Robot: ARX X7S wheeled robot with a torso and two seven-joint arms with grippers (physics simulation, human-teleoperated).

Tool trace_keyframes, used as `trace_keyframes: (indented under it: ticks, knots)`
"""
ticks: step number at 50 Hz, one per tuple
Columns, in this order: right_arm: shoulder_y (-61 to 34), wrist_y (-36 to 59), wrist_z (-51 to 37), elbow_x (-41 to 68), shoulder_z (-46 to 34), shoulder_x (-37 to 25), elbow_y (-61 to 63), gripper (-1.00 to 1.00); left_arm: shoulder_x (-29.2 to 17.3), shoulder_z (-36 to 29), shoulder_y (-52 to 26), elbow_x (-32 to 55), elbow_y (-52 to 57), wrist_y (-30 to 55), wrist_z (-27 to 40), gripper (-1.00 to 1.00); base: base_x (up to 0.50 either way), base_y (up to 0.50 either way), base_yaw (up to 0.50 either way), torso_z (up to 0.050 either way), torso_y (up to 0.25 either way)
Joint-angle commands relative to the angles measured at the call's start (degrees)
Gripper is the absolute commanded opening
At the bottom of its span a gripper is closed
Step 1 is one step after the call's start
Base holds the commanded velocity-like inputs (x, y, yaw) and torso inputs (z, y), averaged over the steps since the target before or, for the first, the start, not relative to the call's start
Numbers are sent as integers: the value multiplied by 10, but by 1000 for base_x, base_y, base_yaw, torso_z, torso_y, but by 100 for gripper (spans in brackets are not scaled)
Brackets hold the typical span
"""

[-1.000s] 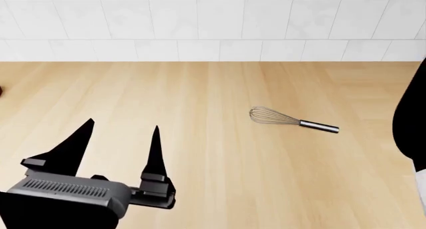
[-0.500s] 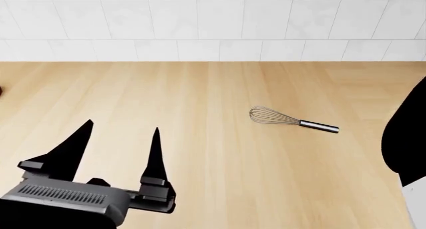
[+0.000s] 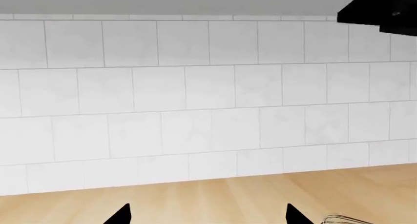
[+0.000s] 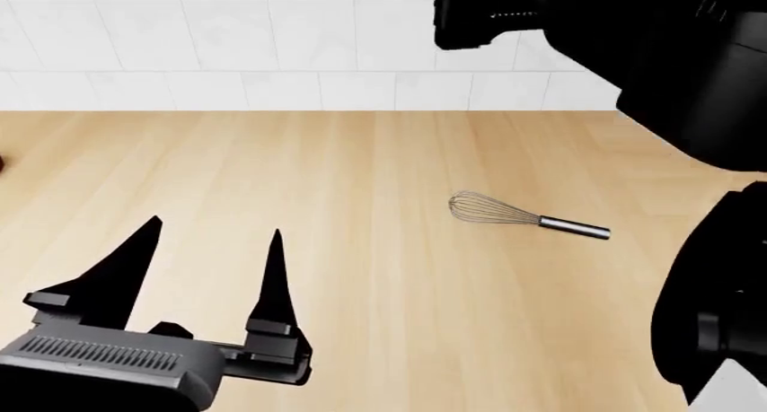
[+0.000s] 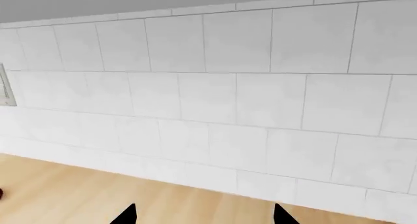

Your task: Pick the yogurt and canned food from the counter and place them in the cabinets closest to them.

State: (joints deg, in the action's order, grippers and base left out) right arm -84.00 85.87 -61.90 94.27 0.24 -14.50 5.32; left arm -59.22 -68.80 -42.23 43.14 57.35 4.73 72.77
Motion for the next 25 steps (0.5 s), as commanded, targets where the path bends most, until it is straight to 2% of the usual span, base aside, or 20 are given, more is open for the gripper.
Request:
trace_keyframes:
  ticks: [1, 5, 14, 18, 25]
  knots:
    - [107, -14, 2, 22, -9, -11, 55, 100, 1, -2, -2, -2, 3, 3, 3, 100, 0, 0, 0, 0, 0]
    - [146, -15, 16, 4, -17, -17, 86, 100, 1, -3, -3, -2, 5, 4, 5, 100, 0, 0, 0, 0, 0]
    - [229, -34, 64, -113, -66, -39, 175, 100, 1, -4, -6, -1, 6, 7, 7, 100, 0, 0, 0, 0, 0]
    - [255, -36, 43, -105, -69, -39, 182, 100, 2, -4, -7, 1, 4, 7, 6, 100, 0, 0, 0, 0, 0]
    - [283, -26, -26, -28, -76, -30, 172, 100, 3, -6, -6, -1, 2, 5, 5, 100, 0, 0, 0, 0, 0]
